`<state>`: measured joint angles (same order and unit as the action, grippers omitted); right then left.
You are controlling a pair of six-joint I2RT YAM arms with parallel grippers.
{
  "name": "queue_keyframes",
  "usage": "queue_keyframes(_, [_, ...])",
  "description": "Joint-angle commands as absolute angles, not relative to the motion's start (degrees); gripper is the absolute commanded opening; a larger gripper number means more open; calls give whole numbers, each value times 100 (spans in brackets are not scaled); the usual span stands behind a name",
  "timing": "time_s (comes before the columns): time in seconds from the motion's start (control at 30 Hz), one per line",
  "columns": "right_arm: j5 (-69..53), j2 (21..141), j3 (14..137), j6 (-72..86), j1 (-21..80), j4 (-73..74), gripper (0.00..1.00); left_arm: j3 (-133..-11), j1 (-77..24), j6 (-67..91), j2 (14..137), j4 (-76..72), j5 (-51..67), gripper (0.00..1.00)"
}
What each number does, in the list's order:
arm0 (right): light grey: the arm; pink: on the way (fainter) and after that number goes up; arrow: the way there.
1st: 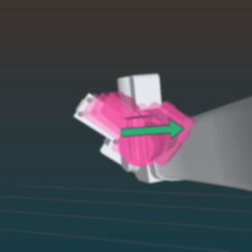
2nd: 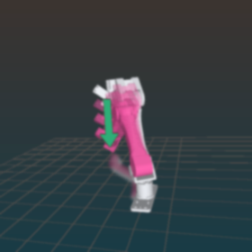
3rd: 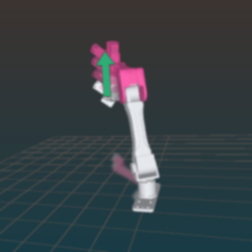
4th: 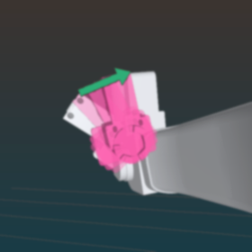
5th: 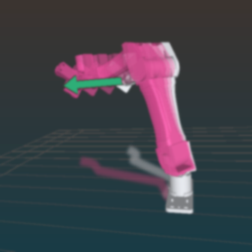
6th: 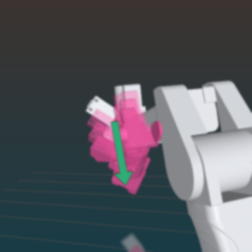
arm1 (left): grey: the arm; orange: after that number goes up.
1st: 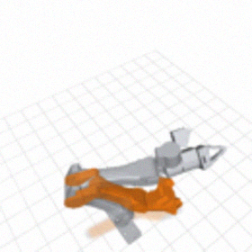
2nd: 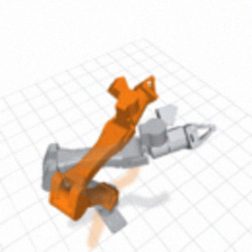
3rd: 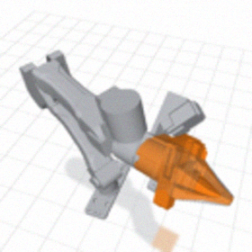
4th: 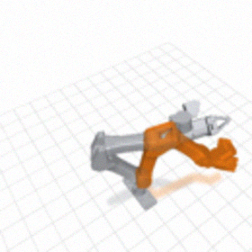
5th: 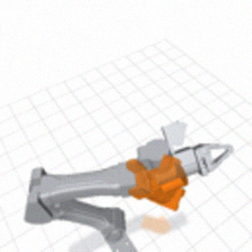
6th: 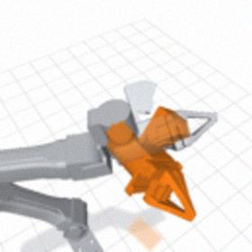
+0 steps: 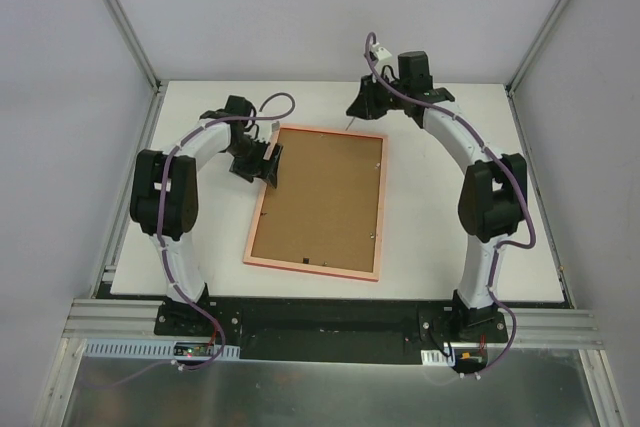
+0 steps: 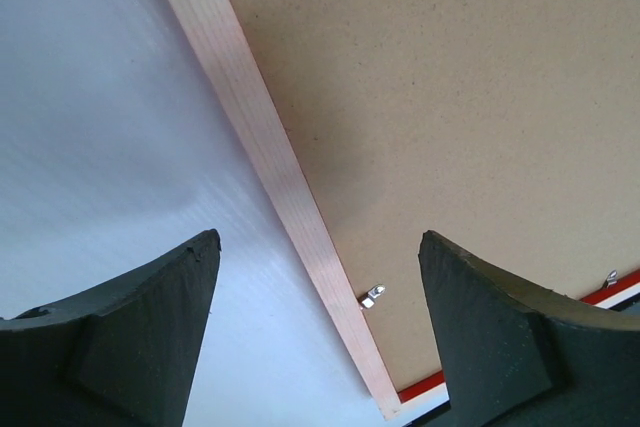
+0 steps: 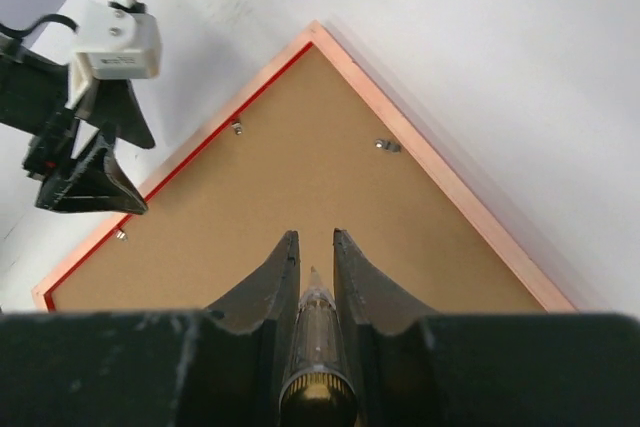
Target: Take the photo out of the frame
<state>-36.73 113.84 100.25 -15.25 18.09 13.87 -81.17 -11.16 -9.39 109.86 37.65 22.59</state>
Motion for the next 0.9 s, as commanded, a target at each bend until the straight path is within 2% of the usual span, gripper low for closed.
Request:
queue_keyframes(0.0, [-3937,11109,10002,-1248,2118,809,1,-7963,-1081,-818,11083,3814,2548,76])
queue_keyframes(0.27, [-3885,11417,9993,-1195,2636,510,1,-7980,-993,-712,11443,3806,2601,64])
queue_keyframes(0.57, [-3358,12006,10511,-176,2865,167,1,-7972,-976,-572,11540,3814,3084,23])
queue_keyframes(0.63, [-3200,12102,10582,-167,2865,246,1,-7989,-976,-475,11540,3823,3251,16])
queue_keyframes(0.87, [-3067,12375,10740,-53,2900,413,1,-8094,-976,-176,11680,3902,4068,13])
